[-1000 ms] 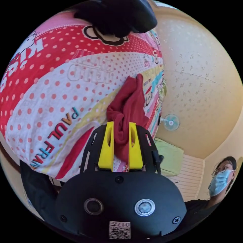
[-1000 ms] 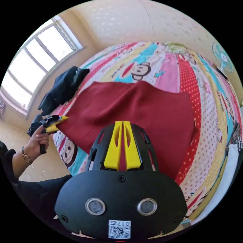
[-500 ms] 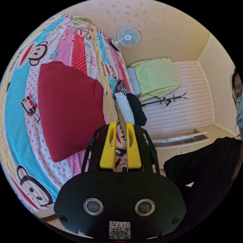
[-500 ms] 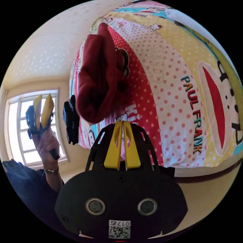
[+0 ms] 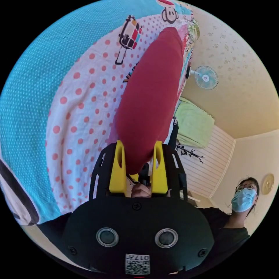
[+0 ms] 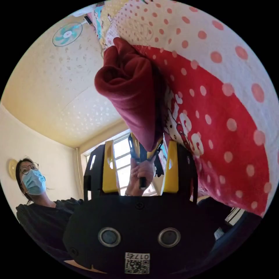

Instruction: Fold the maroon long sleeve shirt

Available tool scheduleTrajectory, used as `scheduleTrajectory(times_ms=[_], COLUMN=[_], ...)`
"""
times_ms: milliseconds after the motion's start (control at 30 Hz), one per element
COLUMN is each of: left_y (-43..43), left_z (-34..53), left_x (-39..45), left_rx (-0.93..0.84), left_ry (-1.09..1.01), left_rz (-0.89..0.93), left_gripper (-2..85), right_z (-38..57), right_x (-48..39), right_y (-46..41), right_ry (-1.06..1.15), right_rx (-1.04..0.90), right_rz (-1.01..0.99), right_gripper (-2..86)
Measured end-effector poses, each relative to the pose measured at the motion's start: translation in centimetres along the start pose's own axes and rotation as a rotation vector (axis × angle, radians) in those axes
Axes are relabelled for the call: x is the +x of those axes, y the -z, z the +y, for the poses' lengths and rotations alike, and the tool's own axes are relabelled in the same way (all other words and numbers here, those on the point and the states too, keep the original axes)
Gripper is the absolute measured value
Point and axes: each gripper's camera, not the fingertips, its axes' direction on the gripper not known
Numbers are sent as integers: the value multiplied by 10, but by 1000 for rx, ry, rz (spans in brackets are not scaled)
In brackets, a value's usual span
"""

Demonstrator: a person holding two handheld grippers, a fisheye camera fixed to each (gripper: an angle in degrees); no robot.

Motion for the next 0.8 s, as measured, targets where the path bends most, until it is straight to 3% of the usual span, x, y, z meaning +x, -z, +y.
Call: scheduleTrajectory(times_ms=[100,200,300,500,667,800], left_y=[-12,-22,-29,-91,-146,-144], left_z=[22,40,48,98,126,127], left_x=[56,117,194,379,451,471], left_rx=[-69,-45,-39,-189,-320,-341], left_ry=[-118,-210,-341,-746,-818,-804], left_rz=[-96,-210,-198,-248,-177,-275], left_gripper=[84,75,72,81,61,-5], right_z=[-13,-33,-31,-1,26,21], right_x=[7,-8,-40,-164,-263,-253], right_y=[1,-11,-8,41,135,211], right_ry=[3,32,117,479,774,705], right_rx=[133,47,9,-54,-66,65], right_rz=[-152,-86,-174,-286,-153,-10], right_gripper=[245,229,209,177,148,127])
